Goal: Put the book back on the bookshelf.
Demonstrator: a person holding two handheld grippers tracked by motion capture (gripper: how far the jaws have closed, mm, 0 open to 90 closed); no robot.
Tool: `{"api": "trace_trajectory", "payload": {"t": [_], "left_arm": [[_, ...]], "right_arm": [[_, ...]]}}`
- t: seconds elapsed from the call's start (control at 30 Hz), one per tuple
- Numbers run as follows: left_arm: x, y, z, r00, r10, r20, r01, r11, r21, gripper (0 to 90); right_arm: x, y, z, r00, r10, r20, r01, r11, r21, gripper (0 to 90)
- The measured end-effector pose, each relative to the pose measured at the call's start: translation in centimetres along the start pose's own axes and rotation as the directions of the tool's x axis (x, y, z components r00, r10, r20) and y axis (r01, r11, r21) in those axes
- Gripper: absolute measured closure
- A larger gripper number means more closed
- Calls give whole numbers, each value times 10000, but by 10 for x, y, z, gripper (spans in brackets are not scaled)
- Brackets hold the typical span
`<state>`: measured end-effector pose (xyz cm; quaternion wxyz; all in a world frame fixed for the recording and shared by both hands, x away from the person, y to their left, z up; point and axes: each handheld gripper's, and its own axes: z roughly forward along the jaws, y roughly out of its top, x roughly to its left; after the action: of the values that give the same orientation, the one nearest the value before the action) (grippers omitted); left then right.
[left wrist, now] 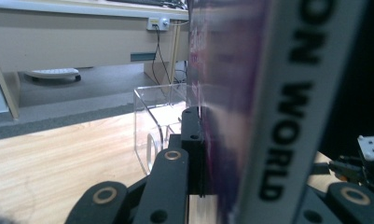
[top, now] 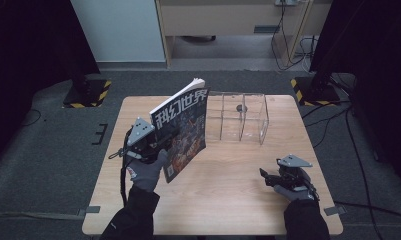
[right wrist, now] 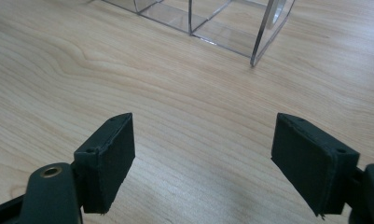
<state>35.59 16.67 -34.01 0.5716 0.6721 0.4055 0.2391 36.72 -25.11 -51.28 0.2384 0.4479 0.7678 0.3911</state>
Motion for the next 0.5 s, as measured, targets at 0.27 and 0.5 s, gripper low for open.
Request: {"api": "trace_trajectory", "payload": {"t": [0.27, 0.5], "left_arm": [[1, 12, 16, 9996, -281, 8, 281, 9994, -198, 819], [2, 23, 29, 9991, -413, -38, 411, 9982, -444, 819]], "right_arm": [[1, -1, 2, 10000, -54, -26, 54, 9998, 206, 194], [3, -2, 4, 9998, -194, -64, 196, 9992, 345, 187]]}}
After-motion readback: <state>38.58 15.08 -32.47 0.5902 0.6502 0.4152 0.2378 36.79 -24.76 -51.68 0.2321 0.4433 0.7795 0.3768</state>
